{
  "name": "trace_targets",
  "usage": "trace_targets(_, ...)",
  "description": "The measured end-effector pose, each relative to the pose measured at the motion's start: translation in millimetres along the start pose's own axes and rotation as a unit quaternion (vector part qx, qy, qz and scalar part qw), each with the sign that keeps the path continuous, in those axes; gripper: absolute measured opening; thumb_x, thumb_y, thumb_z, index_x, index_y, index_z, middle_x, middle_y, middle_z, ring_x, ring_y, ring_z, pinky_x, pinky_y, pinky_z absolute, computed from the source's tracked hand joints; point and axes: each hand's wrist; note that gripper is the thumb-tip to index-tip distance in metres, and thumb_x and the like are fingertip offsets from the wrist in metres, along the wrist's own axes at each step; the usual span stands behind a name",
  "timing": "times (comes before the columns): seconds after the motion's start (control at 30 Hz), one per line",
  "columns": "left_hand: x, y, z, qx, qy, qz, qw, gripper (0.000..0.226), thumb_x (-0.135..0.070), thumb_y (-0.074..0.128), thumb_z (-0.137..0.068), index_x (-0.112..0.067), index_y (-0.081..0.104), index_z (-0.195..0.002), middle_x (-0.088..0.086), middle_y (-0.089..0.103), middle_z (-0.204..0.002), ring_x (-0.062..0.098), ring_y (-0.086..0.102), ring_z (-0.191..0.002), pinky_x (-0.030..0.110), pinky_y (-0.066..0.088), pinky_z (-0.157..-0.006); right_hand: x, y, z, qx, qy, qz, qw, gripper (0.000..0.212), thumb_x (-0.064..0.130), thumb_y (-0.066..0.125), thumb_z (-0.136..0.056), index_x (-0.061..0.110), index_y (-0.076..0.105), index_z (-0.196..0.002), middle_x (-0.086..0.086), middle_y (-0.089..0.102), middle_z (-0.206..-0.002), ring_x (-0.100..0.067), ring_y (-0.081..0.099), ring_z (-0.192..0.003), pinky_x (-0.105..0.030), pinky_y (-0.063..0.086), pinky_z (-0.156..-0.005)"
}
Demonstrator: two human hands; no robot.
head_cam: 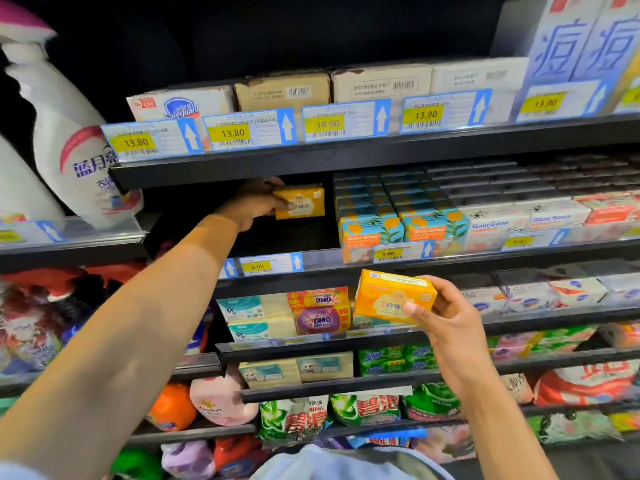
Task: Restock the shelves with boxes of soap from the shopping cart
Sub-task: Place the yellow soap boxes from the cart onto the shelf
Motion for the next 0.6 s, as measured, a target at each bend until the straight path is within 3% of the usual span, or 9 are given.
trace_targets(0.13, 5, 3, -11, 0.006, 0.010, -0.020, 1.000, 0.044, 0.005, 0.080, -0.077, -0.016, 0.057, -0.109, 0.000, 0.064, -0.099, 0.023, 0.062, -0.108, 0.036, 0.058, -0.085, -9, 3, -4, -0.002, -0.004, -0.003, 1.000, 0.047, 0.014, 0.080, -0.073, 0.019, 0.067, -0.118, -0.003, 0.076, -0.105, -0.022, 0.072, -0.105, -0.036, 0.055, -0.087)
trace_targets(0.33, 11, 2, -18, 0.010, 0.040, -0.046, 0.998, 0.041, 0.001, 0.082, -0.077, -0.024, 0.056, -0.097, 0.005, 0.065, -0.106, 0.029, 0.062, -0.114, 0.047, 0.056, -0.094, -12, 11, -7, 0.005, -0.013, -0.006, 1.000, 0.048, 0.015, 0.081, -0.073, 0.019, 0.067, -0.119, -0.004, 0.076, -0.108, -0.023, 0.072, -0.107, -0.037, 0.055, -0.089)
trace_targets(0.5, 18, -1, -21, 0.016, 0.059, -0.090, 0.994, 0.045, -0.006, 0.083, -0.079, -0.020, 0.057, -0.112, 0.011, 0.065, -0.120, 0.028, 0.062, -0.116, 0.048, 0.054, -0.099, -8, 19, -9, 0.014, -0.026, -0.017, 0.999, 0.049, 0.016, 0.081, -0.073, 0.019, 0.067, -0.120, -0.005, 0.076, -0.109, -0.025, 0.071, -0.109, -0.040, 0.055, -0.092)
trace_targets(0.6, 10, -4, -10, 0.024, 0.061, -0.113, 0.991, 0.054, -0.011, 0.081, -0.082, -0.019, 0.057, -0.130, 0.005, 0.060, -0.130, 0.024, 0.057, -0.124, 0.035, 0.048, -0.103, -4, 27, -9, 0.016, -0.032, -0.019, 0.999, 0.050, 0.016, 0.082, -0.072, 0.019, 0.068, -0.120, -0.005, 0.076, -0.109, -0.025, 0.071, -0.109, -0.042, 0.055, -0.094)
Point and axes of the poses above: each hand's wrist, its own z-axis away from the middle knuckle, its own y-axis out of the palm, x = y × z
